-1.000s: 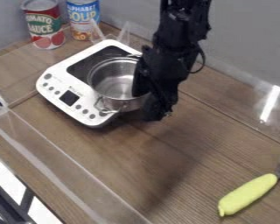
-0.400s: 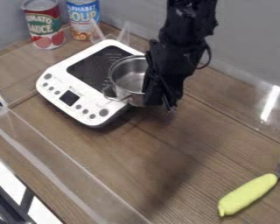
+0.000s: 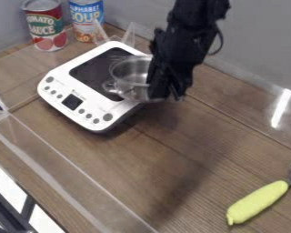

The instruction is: Remove silver pot from the white and black stove top and place it on the table

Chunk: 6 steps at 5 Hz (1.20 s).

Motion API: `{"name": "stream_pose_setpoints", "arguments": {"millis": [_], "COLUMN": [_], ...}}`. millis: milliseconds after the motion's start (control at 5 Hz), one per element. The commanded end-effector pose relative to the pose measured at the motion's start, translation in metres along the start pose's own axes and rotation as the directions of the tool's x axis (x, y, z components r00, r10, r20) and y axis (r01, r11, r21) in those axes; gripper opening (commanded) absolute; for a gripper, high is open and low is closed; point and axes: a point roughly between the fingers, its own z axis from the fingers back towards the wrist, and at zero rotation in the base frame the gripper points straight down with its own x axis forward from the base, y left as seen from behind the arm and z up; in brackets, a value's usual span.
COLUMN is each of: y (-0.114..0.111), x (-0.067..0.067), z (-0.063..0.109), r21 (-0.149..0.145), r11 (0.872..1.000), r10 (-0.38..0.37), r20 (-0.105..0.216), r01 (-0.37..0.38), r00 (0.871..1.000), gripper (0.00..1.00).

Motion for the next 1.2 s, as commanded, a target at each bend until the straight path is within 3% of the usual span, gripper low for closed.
{"name": "stream_pose_setpoints", "arguments": {"millis": [0,200,400,600,1000], "y": [0.007,0.003,-0.013,-0.014,-0.017], "x": [0.006,0.009,0.021,0.025,0.029], "z": [0.044,0.062,0.069,0.071,0.070], "r21": [0.045,0.044,0.042,0.048,0.025], "r11": [0.997,0.993,0.992,0.991,0.979], "r10": [0.056,0.106,0.113,0.122,0.198], "r20": [0.057,0.068,0.095,0.109,0.107], "r01": [-0.059,-0.109,-0.117,-0.127,-0.202], "r00": [0.997,0.992,0.989,0.987,0.974], "gripper": [0.00,0.00,0.00,0.00,0.00]}}
